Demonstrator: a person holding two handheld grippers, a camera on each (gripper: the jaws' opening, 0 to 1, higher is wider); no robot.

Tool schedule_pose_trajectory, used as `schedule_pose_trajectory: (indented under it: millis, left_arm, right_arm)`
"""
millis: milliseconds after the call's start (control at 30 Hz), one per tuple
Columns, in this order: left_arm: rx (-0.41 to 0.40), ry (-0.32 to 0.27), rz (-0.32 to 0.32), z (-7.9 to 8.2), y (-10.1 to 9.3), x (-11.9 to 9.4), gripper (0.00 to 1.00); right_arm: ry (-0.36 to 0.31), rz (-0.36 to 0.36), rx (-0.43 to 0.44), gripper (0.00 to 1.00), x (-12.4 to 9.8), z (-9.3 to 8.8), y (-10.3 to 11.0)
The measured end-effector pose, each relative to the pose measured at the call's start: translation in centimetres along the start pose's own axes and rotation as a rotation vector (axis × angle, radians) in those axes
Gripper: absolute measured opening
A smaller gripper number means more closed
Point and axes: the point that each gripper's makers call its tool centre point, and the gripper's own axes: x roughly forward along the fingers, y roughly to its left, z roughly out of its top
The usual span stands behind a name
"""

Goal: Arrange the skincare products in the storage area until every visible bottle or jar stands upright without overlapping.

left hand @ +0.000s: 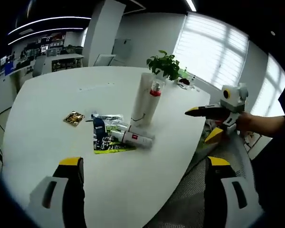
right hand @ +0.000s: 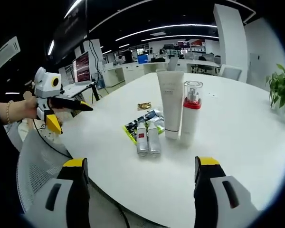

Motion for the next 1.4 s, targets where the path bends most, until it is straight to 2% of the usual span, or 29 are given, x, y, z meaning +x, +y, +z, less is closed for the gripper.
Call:
schedule_pose_trajectory:
  millis: [267, 833, 1067, 1167, 1400]
  left_arm:
    - [-0.021, 0.018, 0.030, -1.8, 0.2, -0.7, 0.98]
    - [-0.051, 0.009, 0.048, -2.5, 0.2, -1.3, 0.97]
    - [-0.056, 0.013, 0.056, -2.6, 0.3, -1.4, 0.97]
    - [-0.059, 0.009, 0.064, -2.6, 0.6, -1.5, 0.97]
    - [-0.068, 0.013, 0.069, -2.8, 0.7, -1.5, 0.96]
  right_arm:
    - [0.002, -0.009, 0.003, 0.91, -0.1, 0.0, -0.2]
    - [0.021, 0.004, 0.003, 0.89, 0.3, -0.4, -0.1]
    - [0.008, -0.017, 0.010, 0.80, 0.7, 0.0, -1.4]
    - [0.027, -0.020, 0.003, 0.78, 1.5, -0.5, -2.0]
    - [0.049, -0.022, -0.006, 0.70, 3.3, -0.3, -2.9]
